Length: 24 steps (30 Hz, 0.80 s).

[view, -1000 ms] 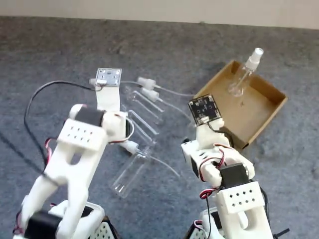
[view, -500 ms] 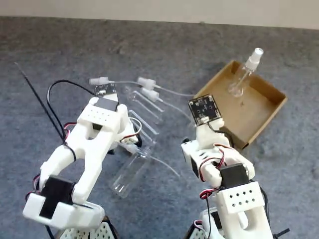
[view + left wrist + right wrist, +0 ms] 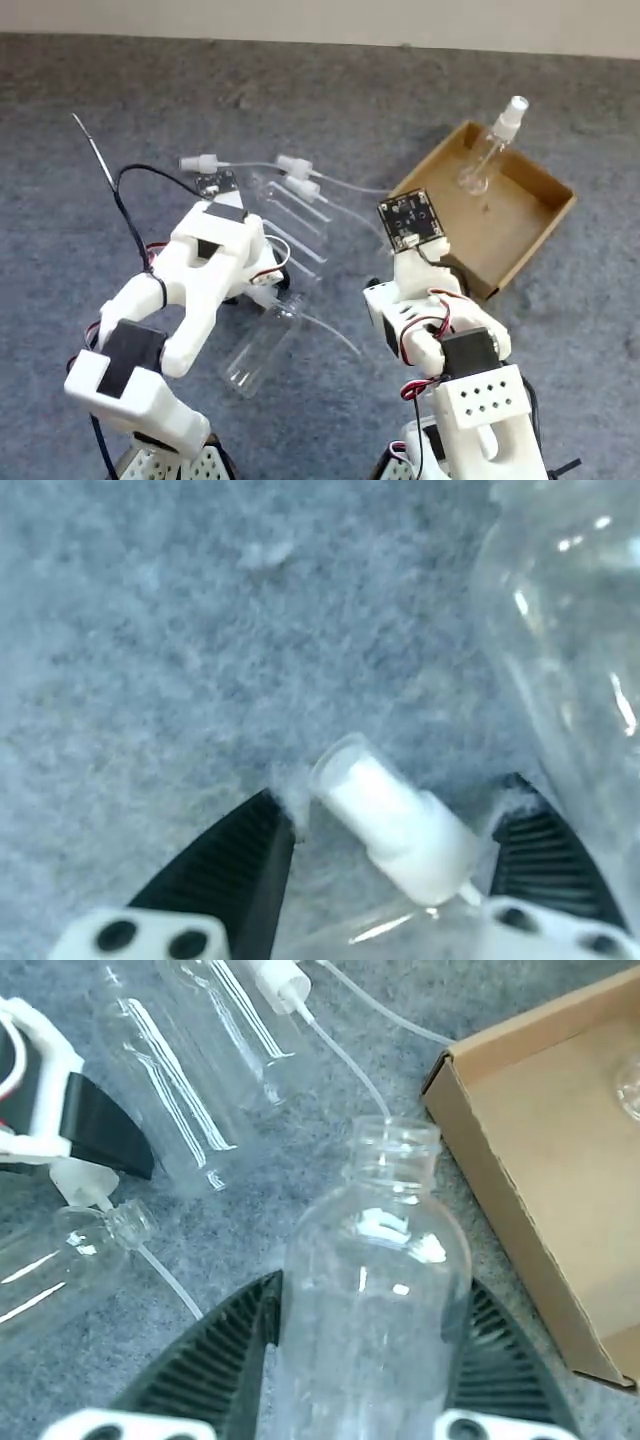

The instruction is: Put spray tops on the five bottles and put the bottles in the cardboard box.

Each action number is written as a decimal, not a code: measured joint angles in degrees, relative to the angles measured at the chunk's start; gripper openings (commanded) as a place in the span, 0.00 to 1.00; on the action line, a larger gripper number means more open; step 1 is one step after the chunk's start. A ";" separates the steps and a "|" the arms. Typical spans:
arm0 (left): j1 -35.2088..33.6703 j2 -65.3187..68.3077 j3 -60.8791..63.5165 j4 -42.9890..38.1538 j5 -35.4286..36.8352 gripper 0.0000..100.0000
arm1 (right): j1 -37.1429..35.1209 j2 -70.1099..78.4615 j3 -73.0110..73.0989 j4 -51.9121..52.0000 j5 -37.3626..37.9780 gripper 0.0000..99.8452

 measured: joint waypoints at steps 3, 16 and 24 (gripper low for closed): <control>0.00 0.97 0.00 -1.67 0.00 0.23 | 0.00 0.00 0.00 0.00 0.00 0.19; 0.53 1.32 -1.76 -4.22 0.26 0.02 | 0.00 0.00 0.00 0.00 0.00 0.19; 0.44 1.49 -4.48 -4.31 0.09 0.02 | 0.00 0.00 0.00 0.00 0.00 0.19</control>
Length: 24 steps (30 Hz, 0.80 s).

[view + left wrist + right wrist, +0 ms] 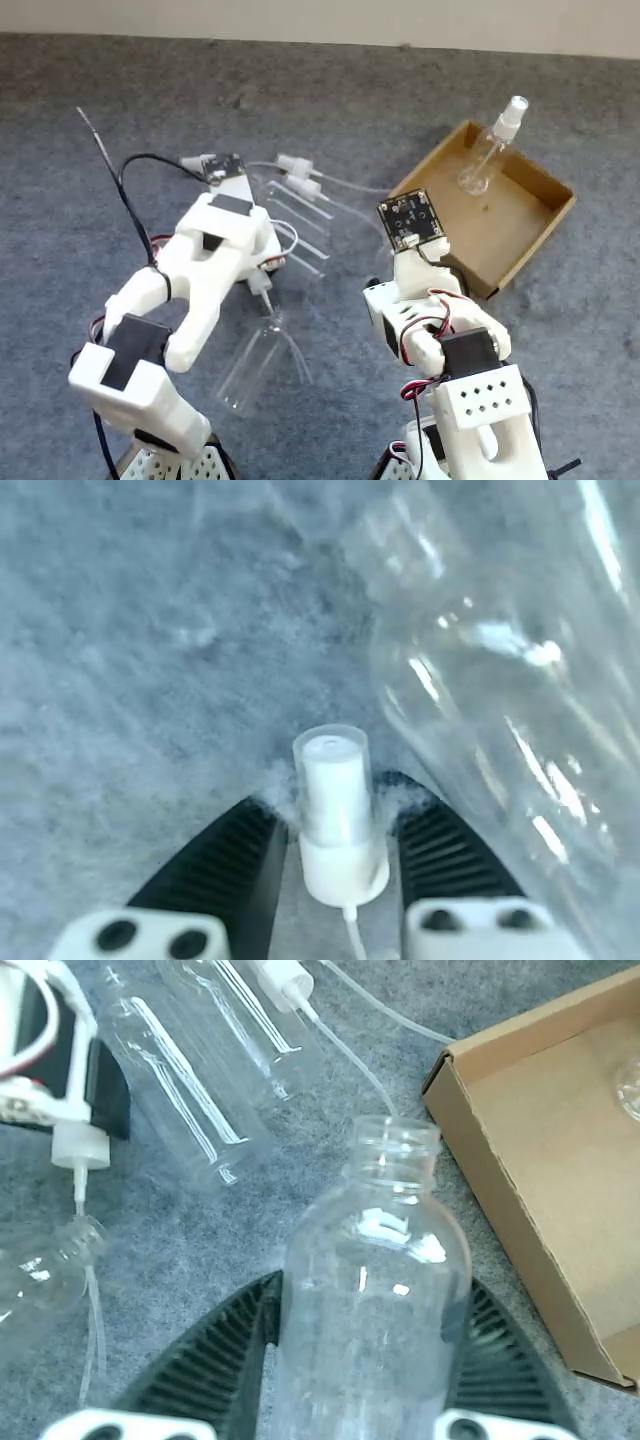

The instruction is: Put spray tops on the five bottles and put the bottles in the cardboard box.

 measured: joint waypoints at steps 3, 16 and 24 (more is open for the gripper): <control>-0.09 0.00 -2.73 0.00 -0.09 0.02 | 0.00 0.00 0.00 0.00 0.00 0.19; -0.18 0.00 -19.60 11.43 -0.09 0.02 | 0.00 -0.18 2.11 -5.27 0.00 0.19; -5.54 0.00 -37.10 23.21 -0.35 0.02 | 0.00 -0.35 9.49 -16.70 0.00 0.19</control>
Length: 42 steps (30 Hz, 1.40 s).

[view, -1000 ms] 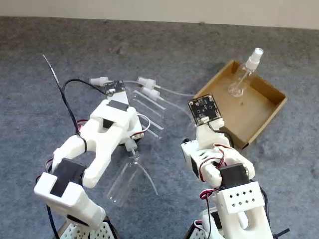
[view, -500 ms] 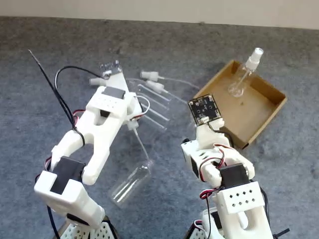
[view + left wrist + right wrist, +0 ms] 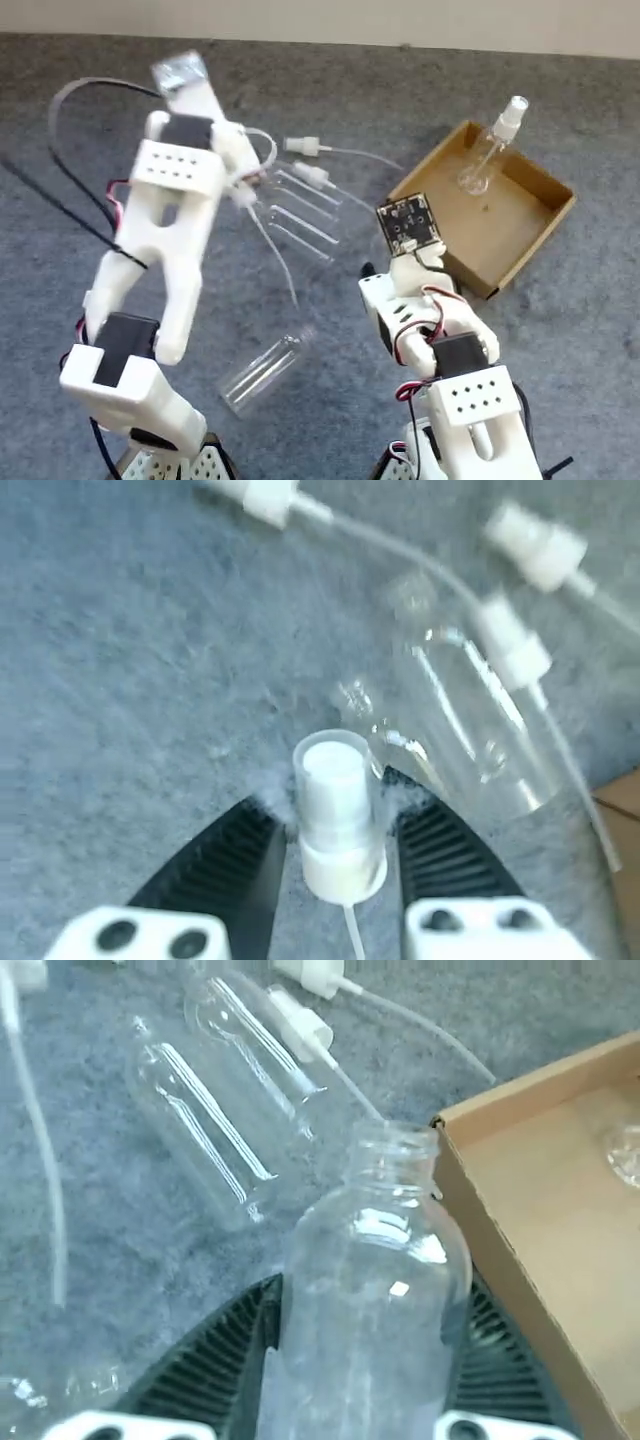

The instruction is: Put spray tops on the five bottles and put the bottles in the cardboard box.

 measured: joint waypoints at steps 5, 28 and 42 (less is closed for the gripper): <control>-0.18 0.00 -13.63 7.82 -11.43 0.02 | -2.73 0.00 2.20 -6.07 -0.09 0.19; 5.98 -16.79 -33.23 19.87 -22.68 0.02 | -8.00 -12.22 4.22 -18.20 -1.85 0.19; 17.49 -27.16 -32.09 8.44 -24.26 0.02 | -8.00 -31.12 14.15 -15.74 -2.46 0.19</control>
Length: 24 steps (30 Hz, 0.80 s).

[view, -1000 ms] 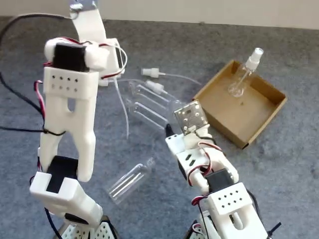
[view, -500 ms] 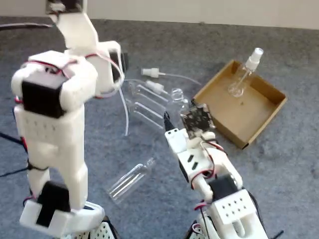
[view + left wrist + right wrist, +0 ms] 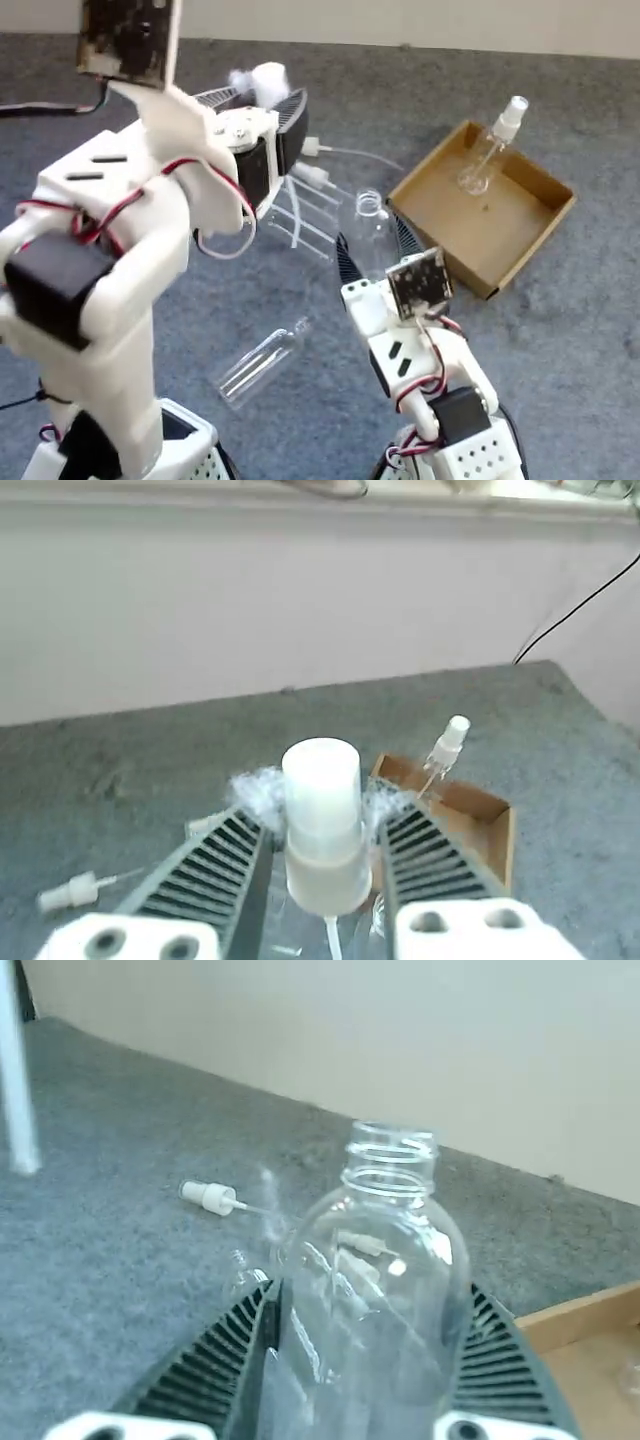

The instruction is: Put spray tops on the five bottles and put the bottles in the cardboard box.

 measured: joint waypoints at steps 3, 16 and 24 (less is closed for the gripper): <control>2.11 -1.49 0.00 -3.87 0.00 0.02 | 0.09 -5.80 3.78 0.18 0.00 0.19; 11.43 -1.67 0.18 -10.73 -0.09 0.02 | 0.09 -10.11 7.56 3.60 0.00 0.19; 11.08 -1.67 13.19 -20.04 -0.09 0.02 | 0.09 -10.11 7.56 3.60 0.00 0.19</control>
